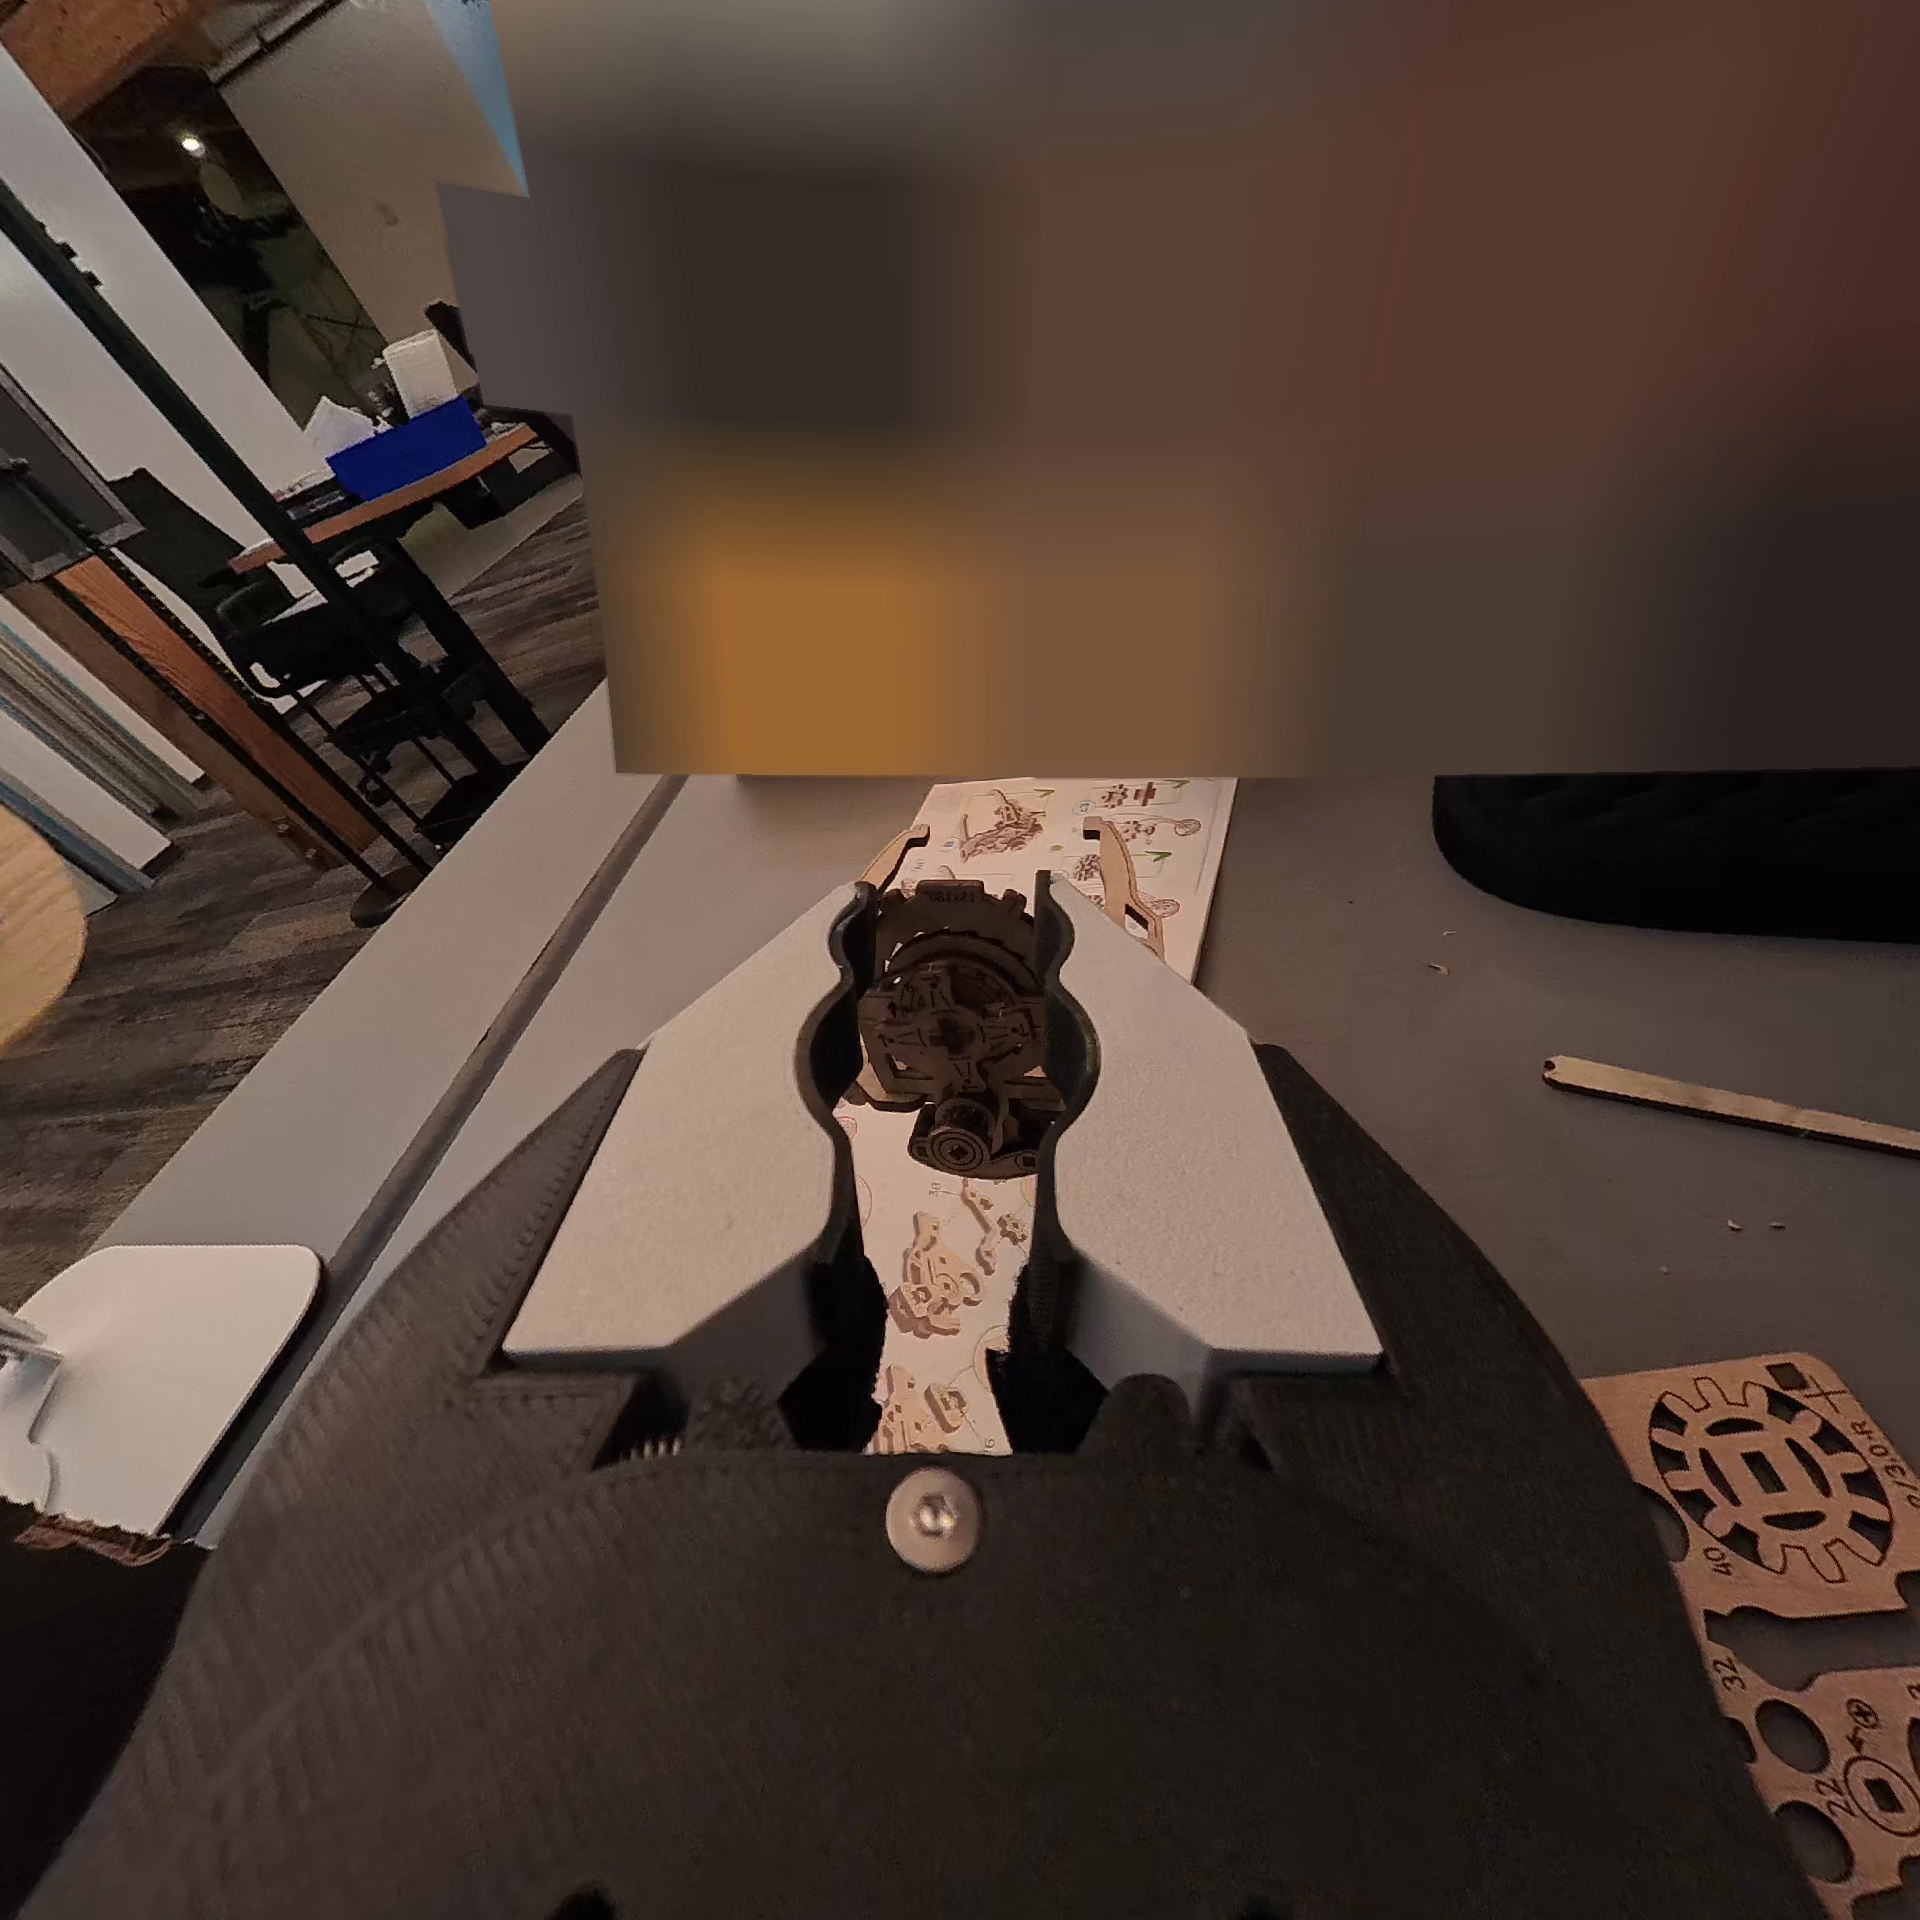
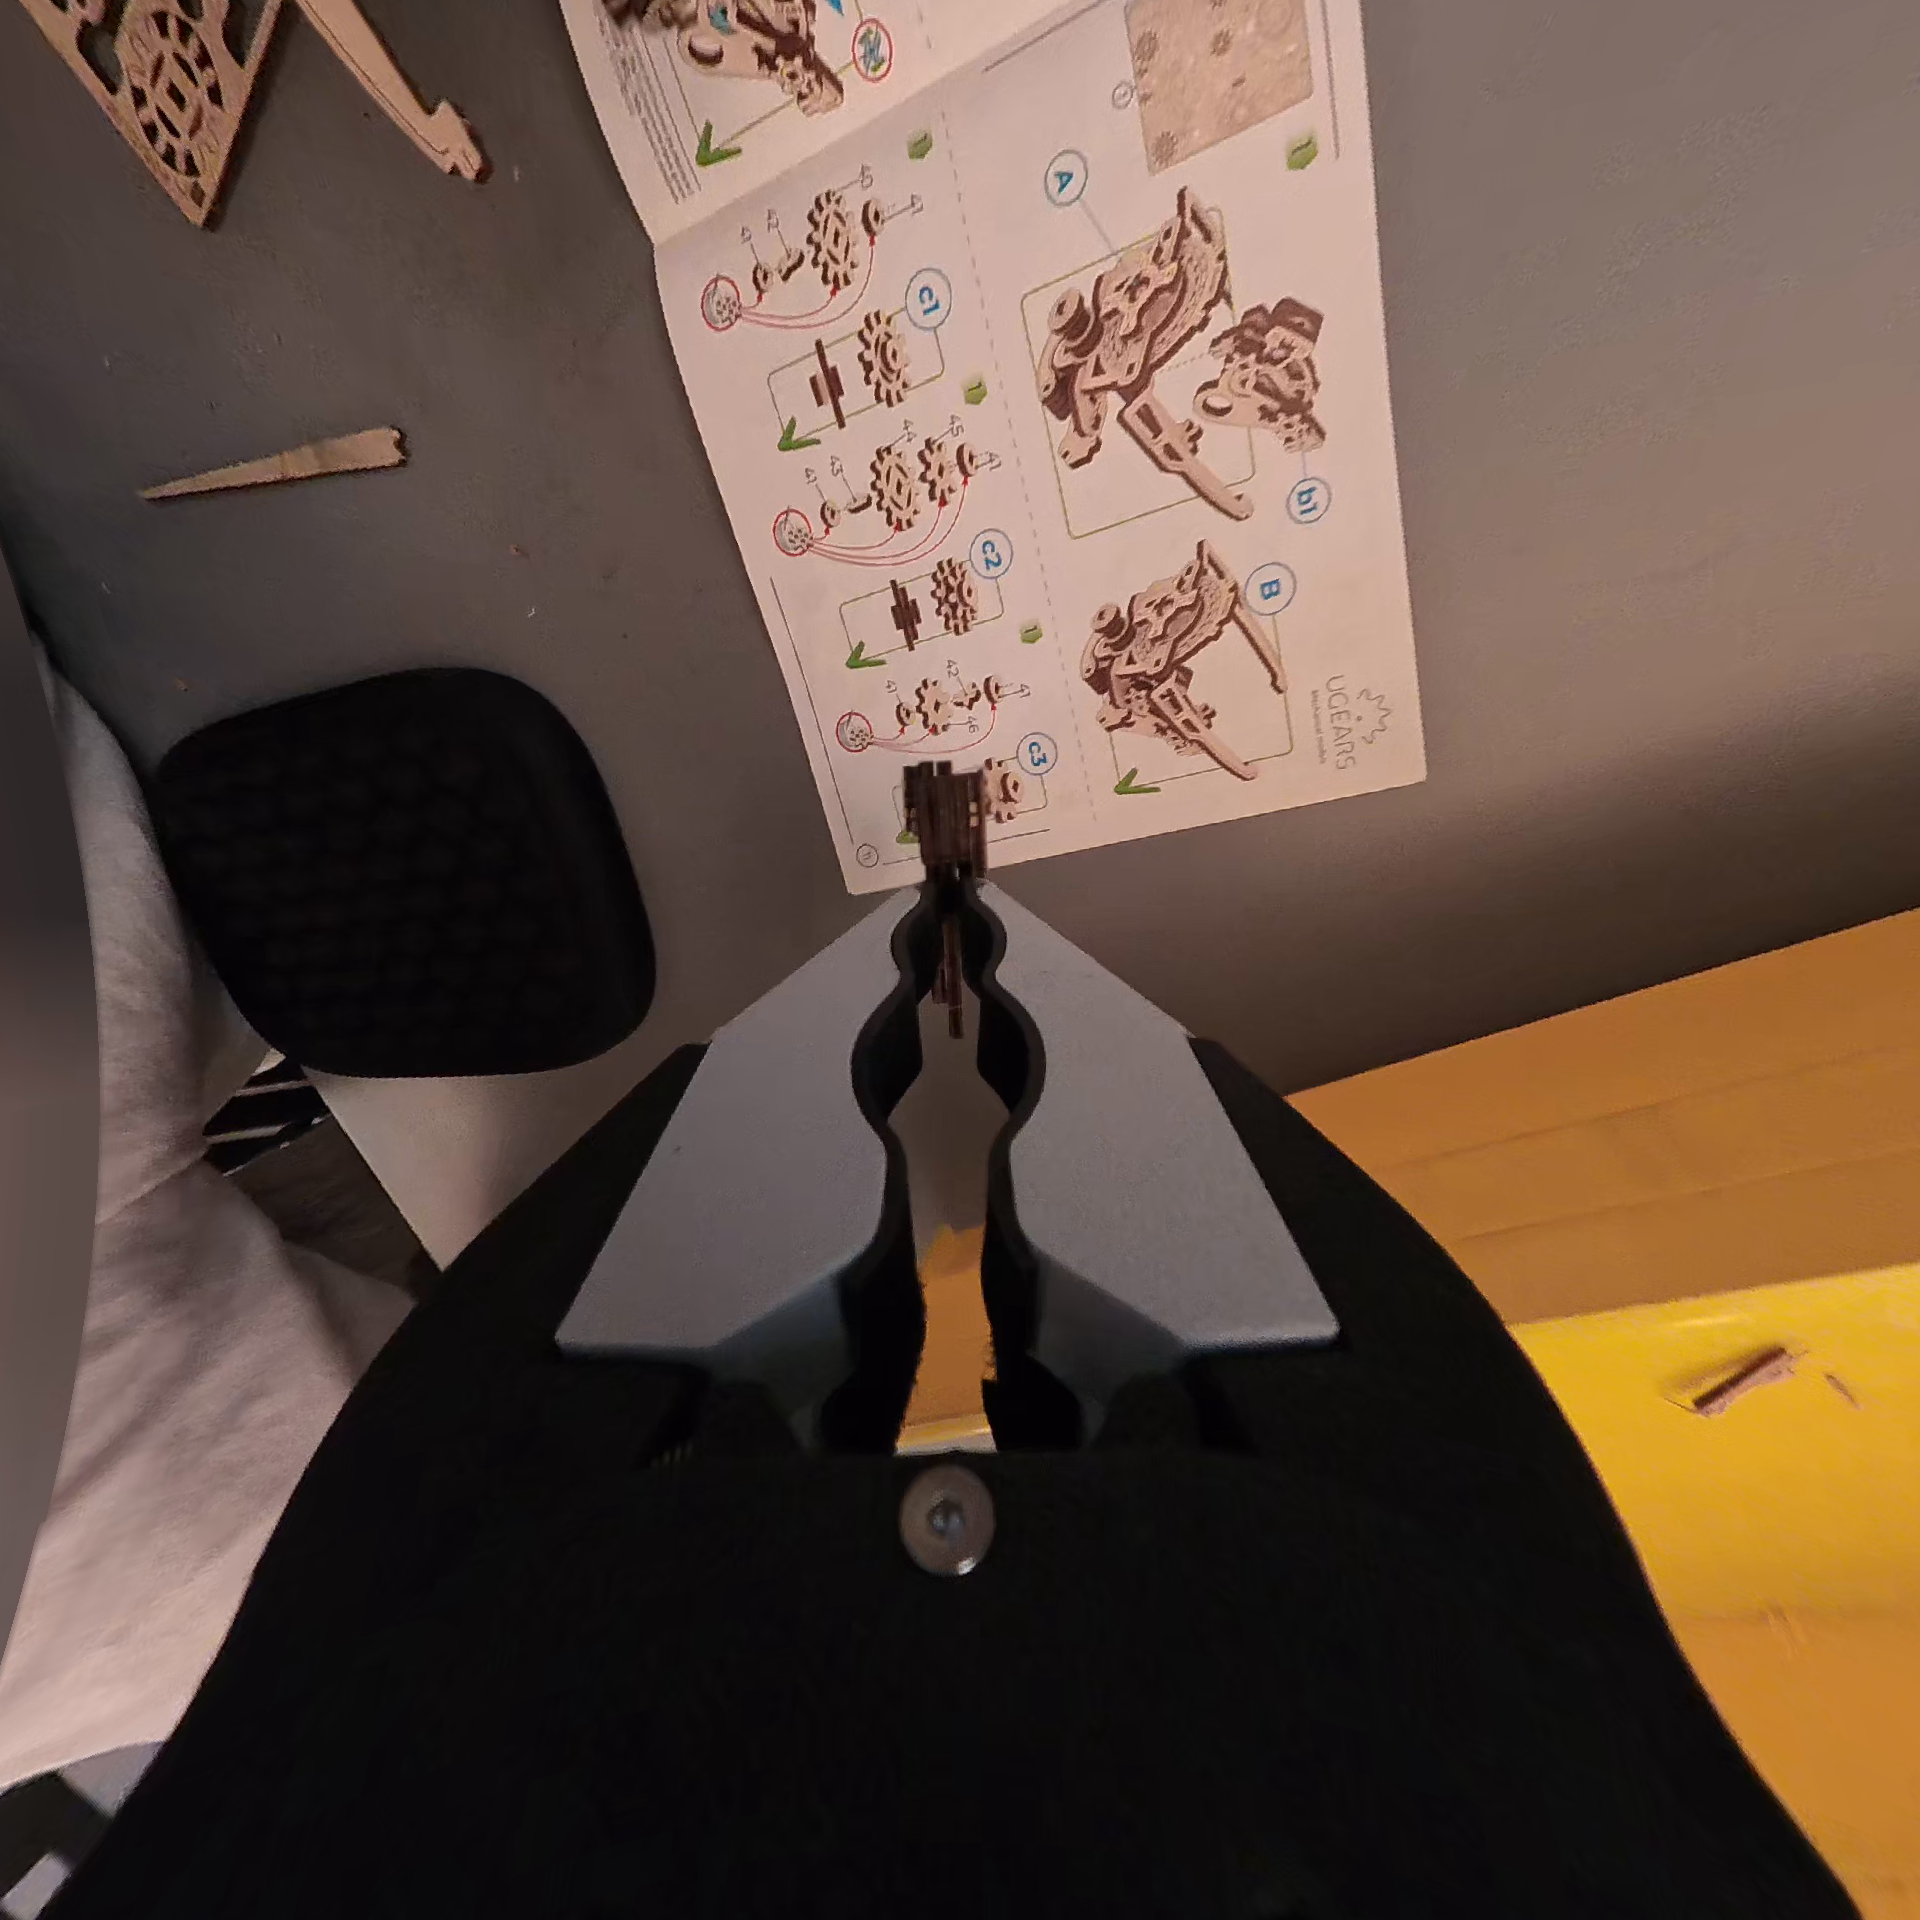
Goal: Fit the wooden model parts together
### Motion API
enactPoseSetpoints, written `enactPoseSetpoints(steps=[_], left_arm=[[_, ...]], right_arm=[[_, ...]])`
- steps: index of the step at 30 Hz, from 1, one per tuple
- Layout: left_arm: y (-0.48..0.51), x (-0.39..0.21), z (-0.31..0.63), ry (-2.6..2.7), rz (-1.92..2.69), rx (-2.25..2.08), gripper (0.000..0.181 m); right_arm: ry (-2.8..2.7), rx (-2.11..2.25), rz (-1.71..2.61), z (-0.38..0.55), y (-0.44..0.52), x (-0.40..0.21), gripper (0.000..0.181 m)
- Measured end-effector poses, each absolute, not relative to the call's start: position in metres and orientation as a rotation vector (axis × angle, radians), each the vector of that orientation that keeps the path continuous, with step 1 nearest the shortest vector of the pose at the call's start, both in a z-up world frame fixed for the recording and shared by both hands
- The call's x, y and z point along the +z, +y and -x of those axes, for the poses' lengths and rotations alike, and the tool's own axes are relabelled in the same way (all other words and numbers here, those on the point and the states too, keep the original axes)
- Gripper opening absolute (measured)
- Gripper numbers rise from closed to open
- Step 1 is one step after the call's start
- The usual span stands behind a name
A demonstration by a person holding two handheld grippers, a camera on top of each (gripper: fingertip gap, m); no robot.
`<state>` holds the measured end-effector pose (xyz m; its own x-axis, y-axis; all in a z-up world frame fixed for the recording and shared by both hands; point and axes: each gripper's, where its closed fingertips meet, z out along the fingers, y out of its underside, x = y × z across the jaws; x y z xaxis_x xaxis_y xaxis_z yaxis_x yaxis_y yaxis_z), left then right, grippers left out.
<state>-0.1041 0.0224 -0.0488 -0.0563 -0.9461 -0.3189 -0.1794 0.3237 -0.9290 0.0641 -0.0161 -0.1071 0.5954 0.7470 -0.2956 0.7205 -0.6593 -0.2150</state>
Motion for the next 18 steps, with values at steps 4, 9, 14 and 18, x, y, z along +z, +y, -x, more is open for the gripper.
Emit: enactPoseSetpoints(steps=[4, 9, 14, 18], left_arm=[[0.026, -0.046, 0.106, 1.481, 1.084, -0.882, 0.028], [0.034, -0.044, 0.108, 1.457, 1.097, -0.868, 0.028], [0.039, -0.043, 0.109, 1.439, 1.109, -0.853, 0.028], [0.046, -0.037, 0.111, 1.385, 1.122, -0.855, 0.028]], right_arm=[[-1.228, 0.556, 2.683, -0.061, -0.008, -0.098, 0.002], [-1.185, 0.558, 2.624, -0.057, 0.003, -0.090, 0.002], [-1.151, 0.553, 2.583, -0.055, 0.011, -0.085, 0.002], [-1.124, 0.555, 2.558, -0.054, 0.016, -0.080, 0.002]])
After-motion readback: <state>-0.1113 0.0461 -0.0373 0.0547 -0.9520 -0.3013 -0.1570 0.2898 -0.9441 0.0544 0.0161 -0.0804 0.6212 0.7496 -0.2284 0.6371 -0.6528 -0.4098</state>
